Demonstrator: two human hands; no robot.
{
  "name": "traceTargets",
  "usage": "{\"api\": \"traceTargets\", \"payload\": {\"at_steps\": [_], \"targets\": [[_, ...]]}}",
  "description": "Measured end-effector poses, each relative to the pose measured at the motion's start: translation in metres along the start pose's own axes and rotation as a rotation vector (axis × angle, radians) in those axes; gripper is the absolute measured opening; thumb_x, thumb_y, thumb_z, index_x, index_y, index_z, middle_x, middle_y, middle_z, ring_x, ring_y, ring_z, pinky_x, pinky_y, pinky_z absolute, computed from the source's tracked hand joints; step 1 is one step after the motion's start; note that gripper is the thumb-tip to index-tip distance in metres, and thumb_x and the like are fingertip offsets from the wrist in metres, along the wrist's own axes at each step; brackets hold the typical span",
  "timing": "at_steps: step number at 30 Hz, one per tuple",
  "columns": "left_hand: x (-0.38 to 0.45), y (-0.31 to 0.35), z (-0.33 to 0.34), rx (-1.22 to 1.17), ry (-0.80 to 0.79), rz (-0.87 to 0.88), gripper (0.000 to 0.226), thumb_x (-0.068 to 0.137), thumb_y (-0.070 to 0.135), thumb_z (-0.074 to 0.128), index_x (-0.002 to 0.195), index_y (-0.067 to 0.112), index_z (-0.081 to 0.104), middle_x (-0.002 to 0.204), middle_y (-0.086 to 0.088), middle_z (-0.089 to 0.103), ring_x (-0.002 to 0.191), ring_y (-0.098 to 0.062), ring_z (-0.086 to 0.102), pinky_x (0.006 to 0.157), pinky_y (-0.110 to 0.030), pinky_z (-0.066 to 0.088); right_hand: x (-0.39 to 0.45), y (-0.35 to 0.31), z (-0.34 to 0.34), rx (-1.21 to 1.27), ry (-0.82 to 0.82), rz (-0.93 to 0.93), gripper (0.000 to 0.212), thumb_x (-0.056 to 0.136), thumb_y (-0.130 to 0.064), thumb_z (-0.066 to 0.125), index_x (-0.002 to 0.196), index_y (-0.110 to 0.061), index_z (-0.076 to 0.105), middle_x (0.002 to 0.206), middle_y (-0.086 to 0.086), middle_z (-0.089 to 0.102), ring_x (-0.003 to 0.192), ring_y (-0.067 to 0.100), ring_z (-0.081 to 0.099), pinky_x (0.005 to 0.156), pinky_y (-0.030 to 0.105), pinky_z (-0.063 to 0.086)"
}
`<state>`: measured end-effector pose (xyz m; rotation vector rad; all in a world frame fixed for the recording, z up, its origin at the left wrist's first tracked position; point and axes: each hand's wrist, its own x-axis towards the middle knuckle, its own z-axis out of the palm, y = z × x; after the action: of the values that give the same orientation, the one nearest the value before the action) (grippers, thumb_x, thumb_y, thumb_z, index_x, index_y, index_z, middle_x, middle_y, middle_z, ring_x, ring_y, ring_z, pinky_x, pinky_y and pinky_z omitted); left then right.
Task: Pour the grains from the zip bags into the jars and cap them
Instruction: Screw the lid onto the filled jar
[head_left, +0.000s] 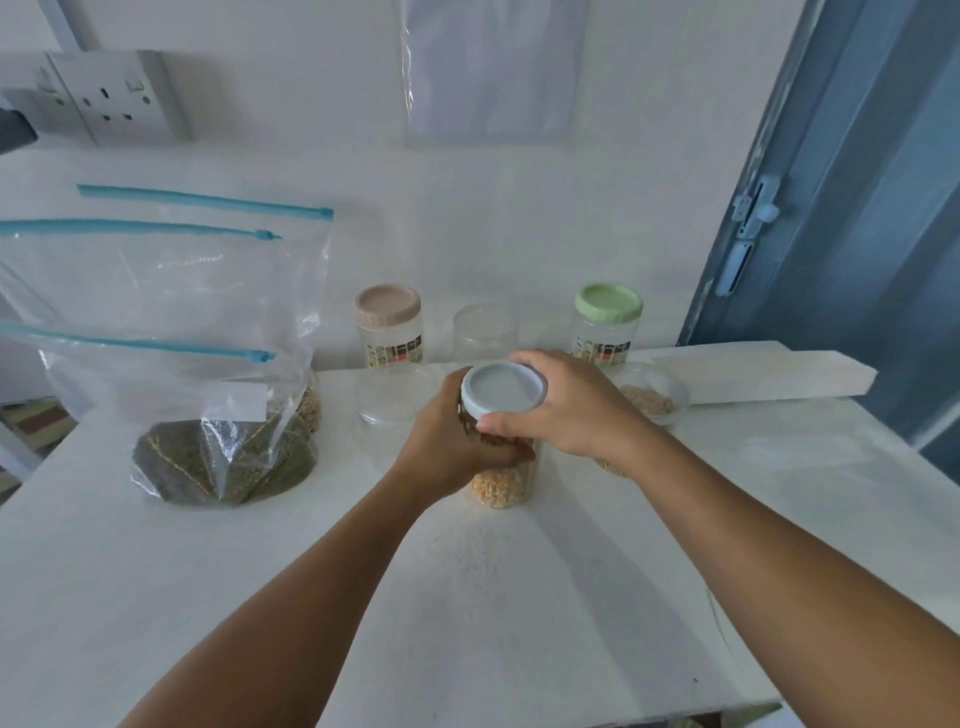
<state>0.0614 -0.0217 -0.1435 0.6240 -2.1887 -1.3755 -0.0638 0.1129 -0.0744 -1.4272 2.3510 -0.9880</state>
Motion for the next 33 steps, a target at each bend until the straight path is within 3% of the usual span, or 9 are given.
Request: {"api": "traceTargets", "payload": {"at_steps": [9, 15, 16, 18, 20, 23, 26, 29, 33], "targets": [[0.052, 0.019, 0.037, -0.027, 0.037, -0.062, 0.099, 0.053, 0.034, 0.098, 0.138, 0.038, 0.048, 0.118, 0.018, 0.067, 0.107, -0.001, 0.066, 0.086, -0.036, 0.063, 0.050, 0.039, -0.031, -0.058, -0.054, 0.053, 0.072, 0.063, -0.072, 0.081, 0.122, -0.036, 0.062, 0.112, -0.012, 0.066, 0.102, 0.009, 0.063, 0.077, 0.030, 0.048], [0.071, 0.023, 0.051, 0.007, 0.043, -0.116, 0.099, 0.063, 0.024, 0.099, 0.142, 0.033, 0.041, 0.116, 0.018, 0.067, 0.102, 0.005, 0.066, 0.087, -0.032, 0.060, 0.071, 0.060, -0.040, -0.068, -0.093, 0.065, 0.094, 0.057, -0.081, 0.076, 0.136, -0.033, 0.055, 0.124, -0.008, 0.062, 0.112, 0.015, 0.062, 0.091, 0.039, 0.055], [0.070, 0.027, 0.050, 0.031, 0.022, -0.128, 0.107, 0.065, 0.023, 0.098, 0.150, 0.028, 0.033, 0.118, 0.019, 0.066, 0.104, 0.004, 0.066, 0.090, -0.031, 0.057, 0.072, 0.061, -0.040, -0.079, -0.104, 0.059, 0.098, 0.057, -0.081, 0.075, 0.139, -0.033, 0.053, 0.127, -0.008, 0.061, 0.115, 0.015, 0.061, 0.093, 0.040, 0.055], [0.064, 0.037, 0.043, 0.108, -0.072, -0.181, 0.137, 0.071, 0.021, 0.096, 0.165, 0.019, -0.003, 0.136, 0.016, 0.061, 0.122, -0.004, 0.060, 0.101, -0.028, 0.049, 0.072, 0.061, -0.041, -0.102, -0.112, 0.038, 0.095, 0.059, -0.082, 0.072, 0.139, -0.033, 0.054, 0.127, -0.008, 0.060, 0.115, 0.015, 0.060, 0.092, 0.041, 0.055], [0.053, 0.045, 0.026, 0.240, -0.125, -0.213, 0.149, 0.073, 0.022, 0.095, 0.162, 0.022, -0.025, 0.155, 0.000, 0.048, 0.137, -0.018, 0.051, 0.110, -0.031, 0.045, 0.071, 0.060, -0.042, -0.130, -0.110, 0.007, 0.086, 0.063, -0.085, 0.067, 0.129, -0.030, 0.058, 0.123, -0.004, 0.062, 0.112, 0.018, 0.062, 0.089, 0.042, 0.056], [0.029, 0.050, -0.015, 0.448, 0.008, -0.159, 0.125, 0.077, 0.029, 0.093, 0.165, 0.028, 0.004, 0.150, -0.008, 0.053, 0.132, -0.025, 0.057, 0.109, -0.041, 0.050, 0.071, 0.050, -0.042, -0.321, -0.121, -0.027, 0.101, 0.075, -0.084, 0.061, 0.154, -0.025, 0.039, 0.154, 0.004, 0.042, 0.139, 0.031, 0.040, 0.112, 0.046, 0.040], [0.008, 0.044, -0.062, 0.647, 0.207, -0.097, 0.086, 0.084, 0.040, 0.084, 0.152, 0.029, 0.034, 0.143, -0.008, 0.053, 0.131, -0.026, 0.051, 0.111, -0.047, 0.046, 0.066, 0.029, -0.033, -0.423, 0.009, -0.167, 0.099, 0.084, -0.079, 0.058, 0.162, -0.028, 0.024, 0.160, 0.004, 0.029, 0.142, 0.033, 0.027, 0.118, 0.044, 0.028], [-0.002, 0.030, -0.094, 0.737, 0.196, -0.260, 0.091, 0.080, 0.061, 0.079, 0.155, 0.030, 0.036, 0.153, -0.012, 0.042, 0.143, -0.033, 0.039, 0.117, -0.051, 0.038, 0.066, 0.002, -0.008, -0.462, 0.080, -0.408, 0.078, 0.090, -0.068, 0.060, 0.156, -0.029, 0.041, 0.150, 0.005, 0.041, 0.132, 0.032, 0.038, 0.115, 0.043, 0.030], [-0.007, 0.014, -0.108, 0.696, 0.055, -0.336, 0.099, 0.078, 0.067, 0.078, 0.159, 0.029, 0.037, 0.154, -0.008, 0.051, 0.137, -0.025, 0.053, 0.112, -0.041, 0.044, 0.074, -0.030, 0.039, -0.581, -0.166, -0.482, 0.068, 0.096, -0.064, 0.055, 0.157, -0.037, 0.039, 0.159, 0.005, 0.040, 0.141, 0.031, 0.036, 0.124, 0.052, 0.016]]}}
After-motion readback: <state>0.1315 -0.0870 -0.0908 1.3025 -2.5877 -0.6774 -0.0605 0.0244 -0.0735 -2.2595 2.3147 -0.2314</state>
